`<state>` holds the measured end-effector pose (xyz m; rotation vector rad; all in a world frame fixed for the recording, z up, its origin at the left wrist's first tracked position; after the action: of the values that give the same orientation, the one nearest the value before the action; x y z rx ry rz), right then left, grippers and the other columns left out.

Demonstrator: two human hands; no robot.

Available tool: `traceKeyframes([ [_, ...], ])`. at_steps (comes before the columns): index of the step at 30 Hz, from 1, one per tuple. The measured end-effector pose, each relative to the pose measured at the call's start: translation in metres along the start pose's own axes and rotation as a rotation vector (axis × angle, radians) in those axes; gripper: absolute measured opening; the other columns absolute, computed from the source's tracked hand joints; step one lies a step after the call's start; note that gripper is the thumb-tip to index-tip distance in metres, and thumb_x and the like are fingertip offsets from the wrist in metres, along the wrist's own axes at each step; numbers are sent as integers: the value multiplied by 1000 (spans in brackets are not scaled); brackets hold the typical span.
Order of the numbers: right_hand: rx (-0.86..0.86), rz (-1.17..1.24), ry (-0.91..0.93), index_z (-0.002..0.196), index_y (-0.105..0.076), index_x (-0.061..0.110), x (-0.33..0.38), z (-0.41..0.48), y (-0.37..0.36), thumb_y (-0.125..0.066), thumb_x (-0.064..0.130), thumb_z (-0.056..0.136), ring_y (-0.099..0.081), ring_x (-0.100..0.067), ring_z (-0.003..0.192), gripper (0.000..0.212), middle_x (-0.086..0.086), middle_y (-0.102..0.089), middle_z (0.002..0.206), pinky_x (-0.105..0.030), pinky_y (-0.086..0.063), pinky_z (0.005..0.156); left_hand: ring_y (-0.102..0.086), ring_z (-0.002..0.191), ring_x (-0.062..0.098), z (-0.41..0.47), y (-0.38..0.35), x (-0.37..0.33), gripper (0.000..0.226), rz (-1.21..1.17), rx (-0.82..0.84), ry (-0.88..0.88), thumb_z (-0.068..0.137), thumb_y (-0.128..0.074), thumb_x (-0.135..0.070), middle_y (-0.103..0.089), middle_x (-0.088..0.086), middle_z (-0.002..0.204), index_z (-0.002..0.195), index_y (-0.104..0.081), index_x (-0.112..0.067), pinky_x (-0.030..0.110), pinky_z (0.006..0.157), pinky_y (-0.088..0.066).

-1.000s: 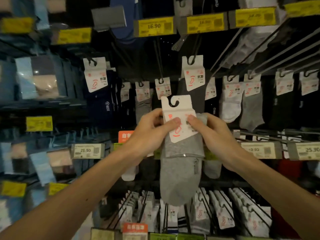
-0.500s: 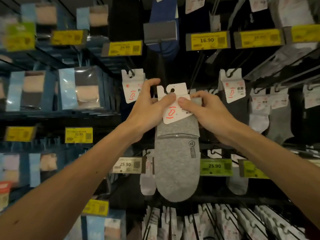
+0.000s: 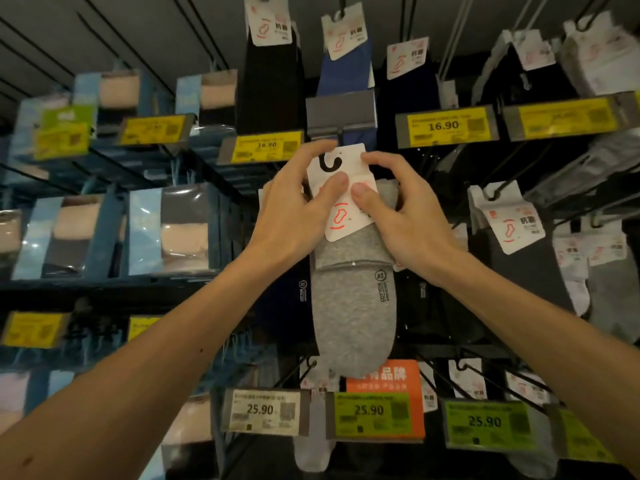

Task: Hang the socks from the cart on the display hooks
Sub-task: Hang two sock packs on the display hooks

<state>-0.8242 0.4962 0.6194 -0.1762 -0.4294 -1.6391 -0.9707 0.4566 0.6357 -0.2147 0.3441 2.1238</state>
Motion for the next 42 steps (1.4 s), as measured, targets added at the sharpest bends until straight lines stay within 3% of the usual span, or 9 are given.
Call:
traceKeyframes([
  [4, -48, -60, -9, 132, -58, 30, -7, 11, -6, -60, 34, 99, -65, -2, 98, 33, 14, -64, 112, -23, -57, 79, -57, 87, -22, 8, 0, 9, 28, 100, -21, -2, 98, -61, -30, -57, -27, 101, 126, -63, -28, 7, 69, -49],
  [13, -193, -125, -22, 128, -63, 34, -8, 18, -4, -58, 53, 89, -63, -15, 111, 44, 11, -68, 116, -43, -56, 92, -67, 95, 5, 23, -5, 13, 33, 161, 3, 5, 97, -59, -41, -65, -7, 119, 130, -60, -37, 23, 73, -57],
  [18, -179, -181, -114, 124, -65, 33, -15, 21, 0, -62, 46, 91, -60, -19, 115, 36, 6, -67, 117, -43, -53, 96, -69, 82, -4, 22, -12, 25, 12, 14, 102, 167, 97, -61, -35, -71, -21, 86, 97, -65, -46, 25, 78, -57],
  [20, -147, -198, -122, 127, -62, 36, -21, 17, -2, -61, 46, 93, -59, -21, 117, 36, 6, -66, 119, -45, -53, 96, -66, 78, -10, 16, -15, 29, 17, 15, 121, 174, 98, -60, -35, -67, -24, 82, 112, -62, -45, 17, 72, -53],
  [23, -130, -201, -93, 129, -58, 40, -26, 11, -5, -59, 48, 92, -60, -19, 115, 38, 9, -66, 119, -46, -53, 95, -62, 81, -16, 0, -15, 36, 57, -25, 118, 210, 96, -61, -40, -62, -19, 92, 146, -34, -44, 9, 65, -50],
  [28, -40, -196, -60, 142, -39, 38, -38, -10, -2, -70, 34, 89, -63, -9, 108, 62, 17, -63, 113, -42, -56, 92, -61, 102, 6, -45, -22, 43, 59, 130, 169, 119, 92, -66, -41, -57, -22, 114, 142, -35, -46, 27, 85, -53],
  [31, -26, -272, -75, 136, -31, 33, -51, -17, -2, -74, 33, 86, -66, -12, 91, 66, 22, -56, 98, -41, -57, 84, -57, 100, 15, -38, -24, 57, 59, 223, 135, 101, 94, -65, -40, -55, -12, 120, 144, -35, -43, 32, 84, -48],
  [36, -34, -361, -77, 134, -38, 23, -68, -3, -5, -72, 26, 90, -51, 7, 76, 56, 23, -50, 93, -3, -43, 60, -49, 103, 9, -23, -42, 76, 60, 291, 166, 111, 97, -63, -32, -53, -8, 119, 149, -33, -32, 20, 82, -36],
  [42, 26, -422, -115, 136, -39, 25, -90, 2, -11, -70, 23, 92, -49, -3, 101, 53, 14, -54, 119, -14, -47, 69, -50, 97, 16, -15, -63, 94, 64, 438, 245, 111, 98, -60, -28, -58, 10, 126, 152, -24, -28, 32, 77, -38],
])
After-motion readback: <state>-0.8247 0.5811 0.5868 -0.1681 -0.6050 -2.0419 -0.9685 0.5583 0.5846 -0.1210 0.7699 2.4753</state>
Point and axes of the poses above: each hand's wrist, its own z-axis towards the middle knuckle, its own y-axis out of the back of the hand, x = y × z, the point moved 4 cm from there along z, towards the middle knuckle
